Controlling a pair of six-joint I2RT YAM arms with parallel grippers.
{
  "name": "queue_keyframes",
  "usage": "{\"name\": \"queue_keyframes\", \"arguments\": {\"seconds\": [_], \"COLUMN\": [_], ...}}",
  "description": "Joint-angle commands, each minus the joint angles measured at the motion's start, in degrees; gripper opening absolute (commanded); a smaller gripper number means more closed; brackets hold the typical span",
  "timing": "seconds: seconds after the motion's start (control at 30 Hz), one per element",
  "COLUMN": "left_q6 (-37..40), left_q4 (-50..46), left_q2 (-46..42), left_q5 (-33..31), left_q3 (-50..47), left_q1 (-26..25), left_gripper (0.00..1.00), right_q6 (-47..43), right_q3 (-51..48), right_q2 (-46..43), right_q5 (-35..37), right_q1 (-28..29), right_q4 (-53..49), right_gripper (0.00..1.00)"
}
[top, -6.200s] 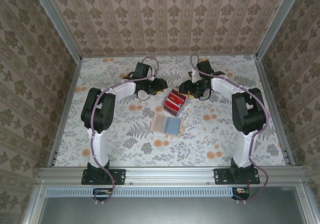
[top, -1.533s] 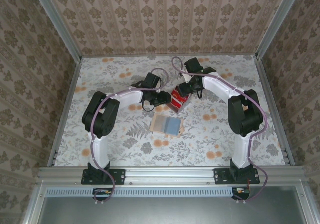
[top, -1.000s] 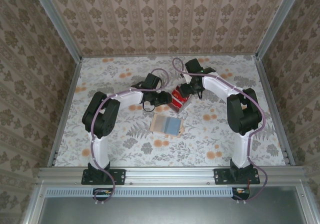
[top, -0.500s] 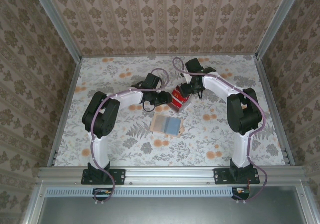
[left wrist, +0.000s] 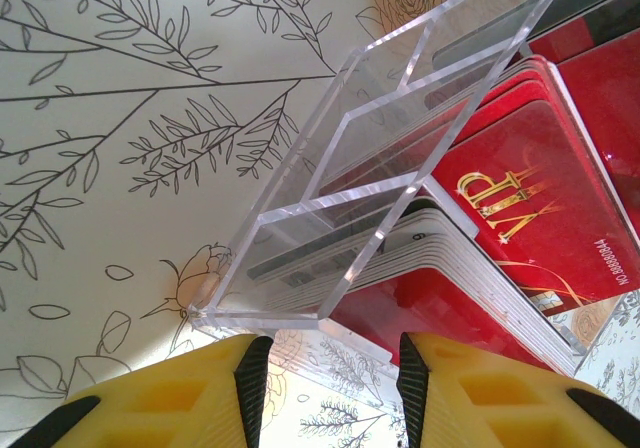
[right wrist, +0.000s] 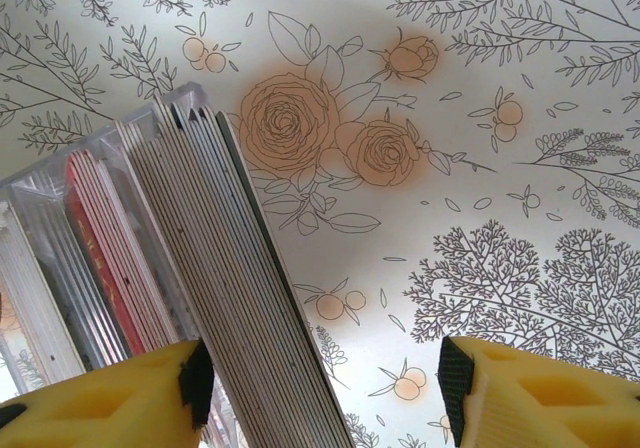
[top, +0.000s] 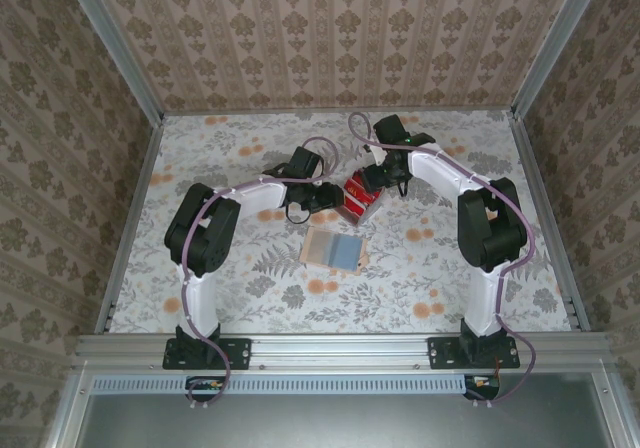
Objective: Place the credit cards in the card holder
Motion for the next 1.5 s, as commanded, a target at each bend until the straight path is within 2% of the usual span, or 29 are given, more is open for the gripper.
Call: {"name": "queue_keyframes", "arguments": {"seconds": [0.0, 0.3, 0.57, 0.97, 1.27, 1.47], "left_q6": [0.53, 0.38, 0.15, 0.09, -0.03, -0.16], "left_q4": [-4.41, -4.28, -4.15, -4.11, -3.76, -3.75], "left_q2": [1.16, 1.19, 0.67, 0.59, 0.07, -0.28], "left_q5": [-1.8, -1.59, -1.8, -1.72, -1.87, -1.59], "left_q3": [-2.23, -2.14, -2.89, -3.08, -3.5, -3.51], "left_q1": [-0.13, -0.22, -0.39, -0.57, -0.66, -0.72], "left_gripper": [0.41, 0.41, 0.41, 0.41, 0.41, 0.41], "right_q6": [0.59, 0.6, 0.55, 0.34, -0.29, 0.48], "right_q3": [1.01, 0.98, 1.1, 1.93, 2.51, 2.5], "right_q2": [-2.41, -3.41, -2.82, -3.9, -5.51, -7.03], "right_q5": [2.34, 1.73, -0.33, -0.62, 0.01, -1.19], "right_q1": [-1.18, -1.16, -0.81, -0.33, -0.27, -0.28], "right_q4": [-0.47, -0.76, -1.17, -2.17, -2.83, -2.65], "right_gripper": [0.61, 0.56, 0.46, 0.24, 0.17, 0.07]}}
